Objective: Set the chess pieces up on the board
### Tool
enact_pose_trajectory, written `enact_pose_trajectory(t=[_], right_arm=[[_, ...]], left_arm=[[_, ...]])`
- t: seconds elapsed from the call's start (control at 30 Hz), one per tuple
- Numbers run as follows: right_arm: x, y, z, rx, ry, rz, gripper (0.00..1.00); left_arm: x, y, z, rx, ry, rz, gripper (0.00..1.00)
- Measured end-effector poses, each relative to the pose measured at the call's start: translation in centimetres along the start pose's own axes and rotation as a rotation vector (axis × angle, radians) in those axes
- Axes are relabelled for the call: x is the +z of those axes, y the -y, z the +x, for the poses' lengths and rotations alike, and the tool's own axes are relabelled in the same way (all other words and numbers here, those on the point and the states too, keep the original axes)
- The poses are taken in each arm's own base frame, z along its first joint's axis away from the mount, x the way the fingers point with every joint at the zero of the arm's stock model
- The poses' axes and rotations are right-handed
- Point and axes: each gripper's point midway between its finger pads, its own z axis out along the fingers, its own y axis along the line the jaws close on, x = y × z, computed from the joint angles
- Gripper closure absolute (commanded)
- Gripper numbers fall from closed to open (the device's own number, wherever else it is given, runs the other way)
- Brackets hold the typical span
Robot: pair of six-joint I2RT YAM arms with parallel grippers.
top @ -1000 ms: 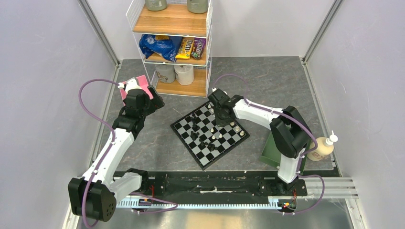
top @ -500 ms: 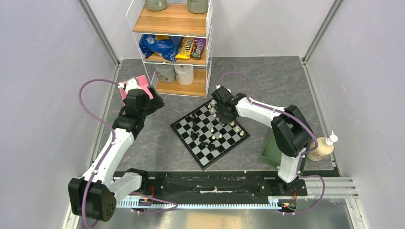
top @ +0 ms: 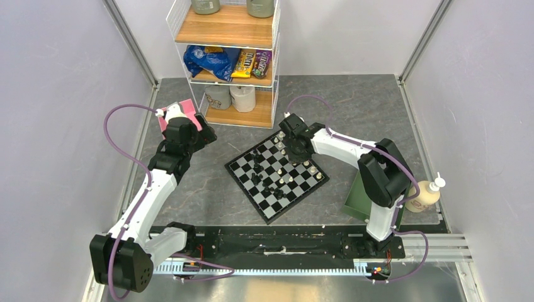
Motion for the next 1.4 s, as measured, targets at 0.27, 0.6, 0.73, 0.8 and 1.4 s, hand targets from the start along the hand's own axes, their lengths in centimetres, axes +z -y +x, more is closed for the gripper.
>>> enact_pose_trajectory(t=[0.27, 0.6, 0.73, 0.8, 1.4], right_arm=[[-3.2, -0.5, -0.8, -0.017, 0.046, -0.043, 0.6], [-4.8, -2.8, 4.5, -0.069, -0.009, -0.103, 0.58], [-3.8, -3.2, 6.5, -0.076, -0.064, -0.1, 0.58], [-3.5, -3.2, 6.6, -0.073, -0.069, -0.097, 0.57], [-1.8, -2.9, 5.9, -0.085, -0.058, -0.04, 0.67]], left_arm=[[0.0, 0.0, 0.0, 0.0, 0.0, 0.0, 0.01], [0.0, 0.1, 0.1, 0.0, -0.004, 0.007, 0.01], [0.0, 0.1, 0.1, 0.0, -0.003, 0.007, 0.01], [0.0, 0.1, 0.1, 0.0, -0.004, 0.007, 0.01], [0.0, 0.1, 0.1, 0.0, -0.003, 0.007, 0.01]])
